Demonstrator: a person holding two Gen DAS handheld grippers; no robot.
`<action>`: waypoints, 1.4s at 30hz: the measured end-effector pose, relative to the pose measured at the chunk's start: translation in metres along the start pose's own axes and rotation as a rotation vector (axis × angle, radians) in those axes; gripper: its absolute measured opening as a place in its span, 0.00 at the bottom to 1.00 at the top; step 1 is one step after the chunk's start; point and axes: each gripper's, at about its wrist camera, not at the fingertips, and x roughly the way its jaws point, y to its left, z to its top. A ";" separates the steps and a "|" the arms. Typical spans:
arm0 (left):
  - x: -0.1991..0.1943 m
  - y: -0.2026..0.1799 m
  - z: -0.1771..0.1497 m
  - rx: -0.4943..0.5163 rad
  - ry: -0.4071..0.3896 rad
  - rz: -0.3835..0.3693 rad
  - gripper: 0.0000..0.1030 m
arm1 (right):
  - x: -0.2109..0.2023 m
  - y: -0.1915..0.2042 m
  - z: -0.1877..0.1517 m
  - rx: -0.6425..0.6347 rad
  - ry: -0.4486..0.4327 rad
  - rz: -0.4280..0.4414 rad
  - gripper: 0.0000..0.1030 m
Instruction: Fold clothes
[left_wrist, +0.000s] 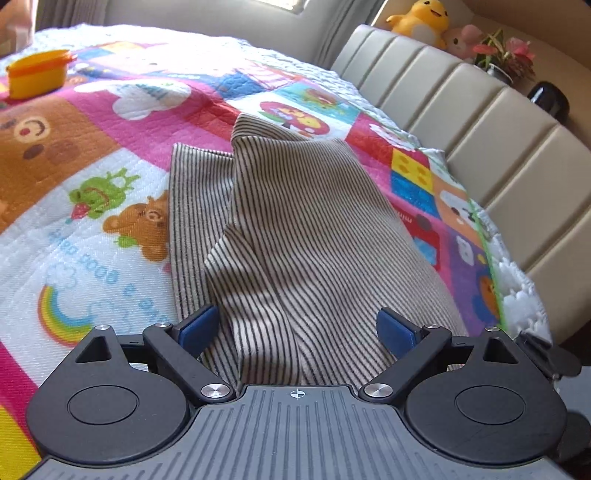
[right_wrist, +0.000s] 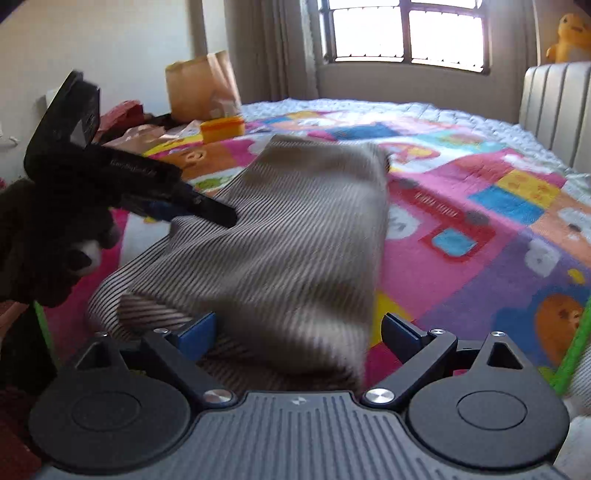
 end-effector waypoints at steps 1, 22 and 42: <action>-0.001 -0.002 -0.002 0.017 -0.002 0.016 0.94 | 0.002 0.008 -0.004 -0.019 0.005 0.003 0.95; -0.012 -0.007 -0.032 0.039 -0.068 0.025 1.00 | -0.018 -0.008 -0.009 0.151 -0.018 0.058 1.00; -0.040 -0.014 -0.039 0.028 -0.075 0.022 1.00 | 0.012 -0.052 -0.005 0.206 -0.067 -0.150 1.00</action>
